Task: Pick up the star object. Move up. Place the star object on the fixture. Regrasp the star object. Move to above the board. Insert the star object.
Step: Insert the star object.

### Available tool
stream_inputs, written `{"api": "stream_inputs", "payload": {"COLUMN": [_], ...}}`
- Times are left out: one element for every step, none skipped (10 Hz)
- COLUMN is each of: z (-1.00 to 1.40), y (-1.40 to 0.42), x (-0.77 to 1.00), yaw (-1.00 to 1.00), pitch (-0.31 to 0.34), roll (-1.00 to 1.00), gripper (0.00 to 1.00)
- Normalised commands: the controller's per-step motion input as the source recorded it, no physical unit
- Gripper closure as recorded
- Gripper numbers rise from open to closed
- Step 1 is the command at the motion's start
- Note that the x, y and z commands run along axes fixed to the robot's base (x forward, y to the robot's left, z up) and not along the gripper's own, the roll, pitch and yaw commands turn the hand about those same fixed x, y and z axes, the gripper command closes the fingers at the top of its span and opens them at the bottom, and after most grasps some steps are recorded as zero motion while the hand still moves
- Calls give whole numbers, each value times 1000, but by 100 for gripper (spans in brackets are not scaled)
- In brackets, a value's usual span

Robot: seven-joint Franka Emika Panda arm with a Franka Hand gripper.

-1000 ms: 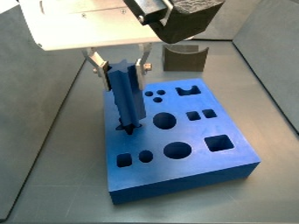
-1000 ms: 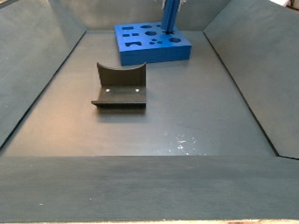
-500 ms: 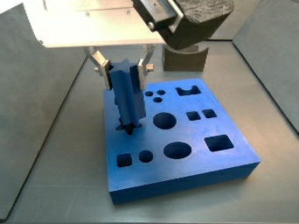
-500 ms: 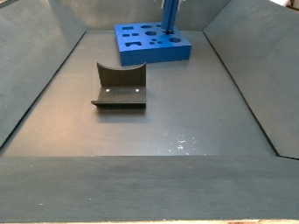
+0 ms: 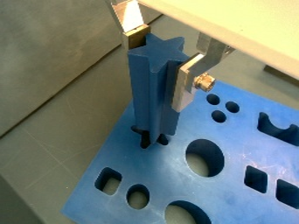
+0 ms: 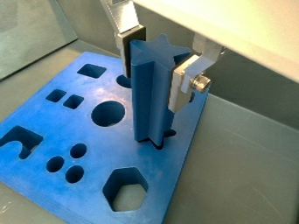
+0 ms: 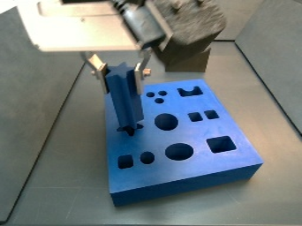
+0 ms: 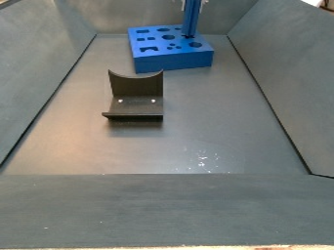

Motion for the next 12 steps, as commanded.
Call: {"api": "stream_inputs", "payload": {"z": [-211,-234,0,0,0,-129,-109,-117,0,-37,-117,-40], "y": [-206,-249,-140,0,0,0,0,0,0,0,-9,0], "x": [-143,-26,0,69,23,297,254,246,103,0,6,0], "yaw": [-31,-334,-511,-80,0,0,-11,-9,-66,0,-406,-286], "pitch": [0,0,63,49,0,203,231,231,206,0,120,117], "roll": [360,171,174,0,0,26,169,191,146,0,103,111], "gripper": [100,100,100,100,100,100,100,100,100,100,100,100]}}
